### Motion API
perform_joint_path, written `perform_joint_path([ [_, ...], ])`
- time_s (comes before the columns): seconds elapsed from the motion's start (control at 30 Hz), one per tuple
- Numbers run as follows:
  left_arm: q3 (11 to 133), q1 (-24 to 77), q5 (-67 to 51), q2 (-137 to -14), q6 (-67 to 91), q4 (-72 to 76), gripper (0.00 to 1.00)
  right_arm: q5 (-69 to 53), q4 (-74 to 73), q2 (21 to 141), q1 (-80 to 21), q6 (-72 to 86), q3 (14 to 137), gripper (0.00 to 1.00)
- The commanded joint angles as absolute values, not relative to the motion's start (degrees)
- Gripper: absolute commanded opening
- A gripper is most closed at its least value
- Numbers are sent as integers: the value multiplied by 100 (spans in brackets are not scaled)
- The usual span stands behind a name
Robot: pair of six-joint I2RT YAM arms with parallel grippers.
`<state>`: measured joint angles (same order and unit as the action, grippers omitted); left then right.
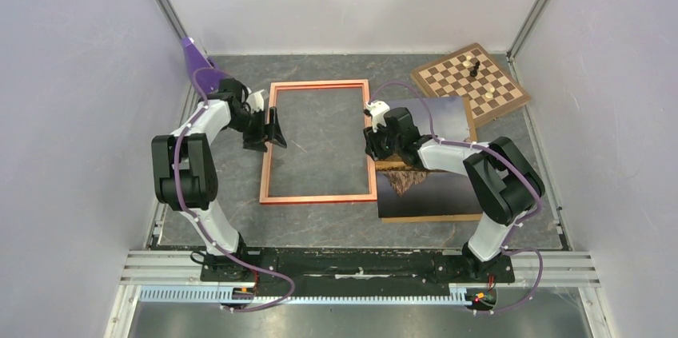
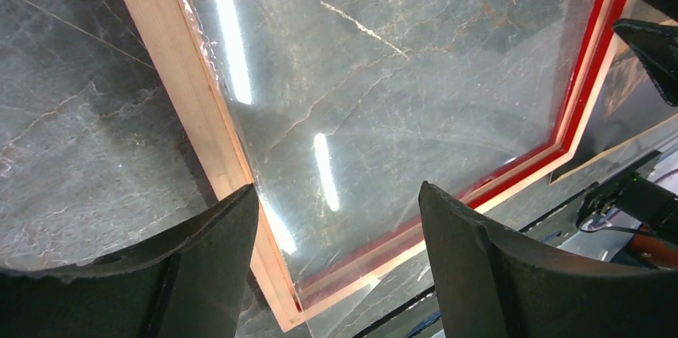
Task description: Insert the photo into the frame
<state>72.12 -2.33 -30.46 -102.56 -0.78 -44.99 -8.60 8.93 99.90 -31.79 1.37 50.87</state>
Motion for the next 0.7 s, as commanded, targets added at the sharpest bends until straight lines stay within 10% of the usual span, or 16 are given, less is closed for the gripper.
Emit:
perform_joint_path([
  [0.0, 7130, -100, -2824, -9915, 106, -4667, 80, -603, 991, 9730, -3217, 47, 5067, 39],
  [0.67, 7115, 230, -2318, -10109, 109, -4649, 80, -774, 1149, 9855, -3217, 231, 4896, 51],
])
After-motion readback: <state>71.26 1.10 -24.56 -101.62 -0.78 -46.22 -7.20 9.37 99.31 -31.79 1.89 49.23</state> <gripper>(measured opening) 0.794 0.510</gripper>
